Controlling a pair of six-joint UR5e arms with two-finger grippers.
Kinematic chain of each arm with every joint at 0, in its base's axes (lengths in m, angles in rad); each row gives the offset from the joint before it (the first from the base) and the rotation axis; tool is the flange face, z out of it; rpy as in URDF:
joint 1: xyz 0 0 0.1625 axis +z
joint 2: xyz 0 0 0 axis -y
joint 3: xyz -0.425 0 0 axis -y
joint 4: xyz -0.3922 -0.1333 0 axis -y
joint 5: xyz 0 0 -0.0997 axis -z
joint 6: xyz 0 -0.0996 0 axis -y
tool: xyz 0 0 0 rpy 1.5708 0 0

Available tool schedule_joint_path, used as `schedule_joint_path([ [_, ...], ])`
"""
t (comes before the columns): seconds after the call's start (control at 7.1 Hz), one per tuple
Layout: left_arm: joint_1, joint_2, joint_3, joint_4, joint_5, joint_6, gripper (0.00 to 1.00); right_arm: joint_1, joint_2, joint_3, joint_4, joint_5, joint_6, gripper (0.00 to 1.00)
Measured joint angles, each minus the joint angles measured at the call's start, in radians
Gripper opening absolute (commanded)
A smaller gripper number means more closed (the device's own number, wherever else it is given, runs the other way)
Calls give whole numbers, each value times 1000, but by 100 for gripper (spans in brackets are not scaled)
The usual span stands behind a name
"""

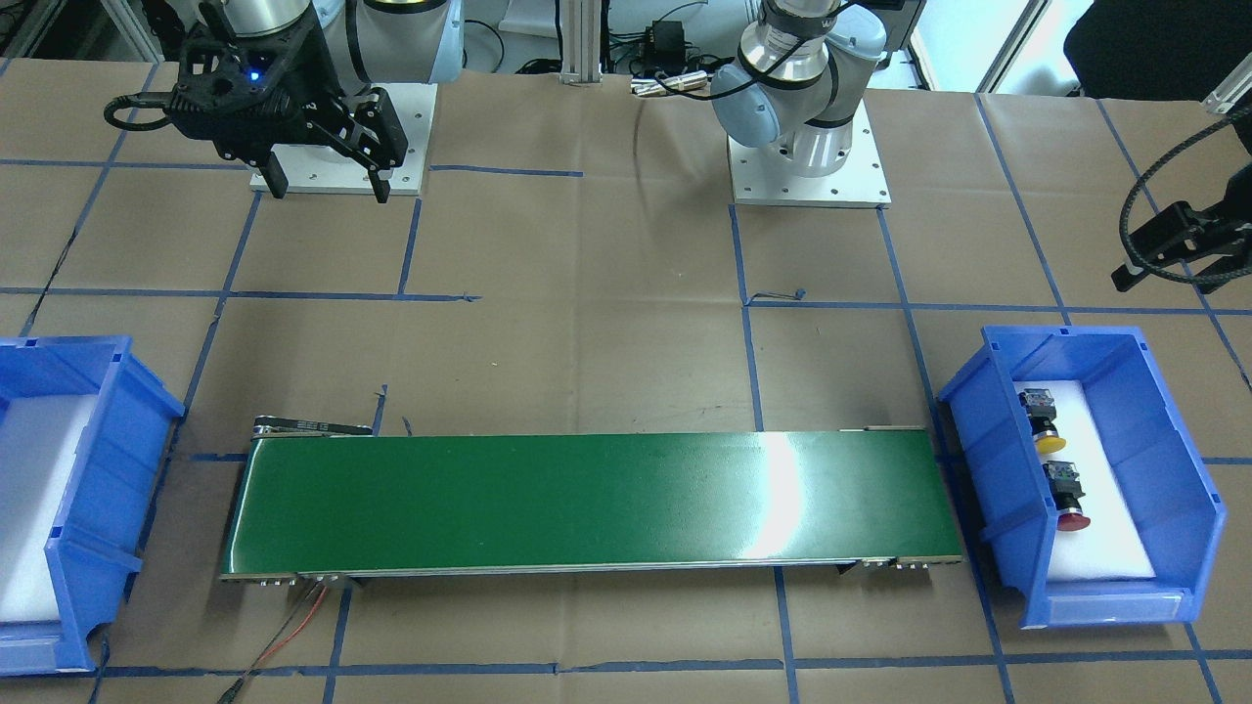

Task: Transport two buttons from left to right
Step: 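Lower the left gripper into the bin and grasp the yellow-capped button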

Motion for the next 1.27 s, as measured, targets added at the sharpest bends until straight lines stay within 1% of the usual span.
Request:
schedule_joint_path([
  [0.28,28,-27,-38,59,-4,37,99,-1,0,-1,-3,0,0,100],
  [0.84,9,-58,-196,307,-13,36,99,-2,-2,-1,-3,1,0,100],
  [1.27,-10,-119,-260,451,-13,36,99,-1,2,-1,-4,1,0,100],
])
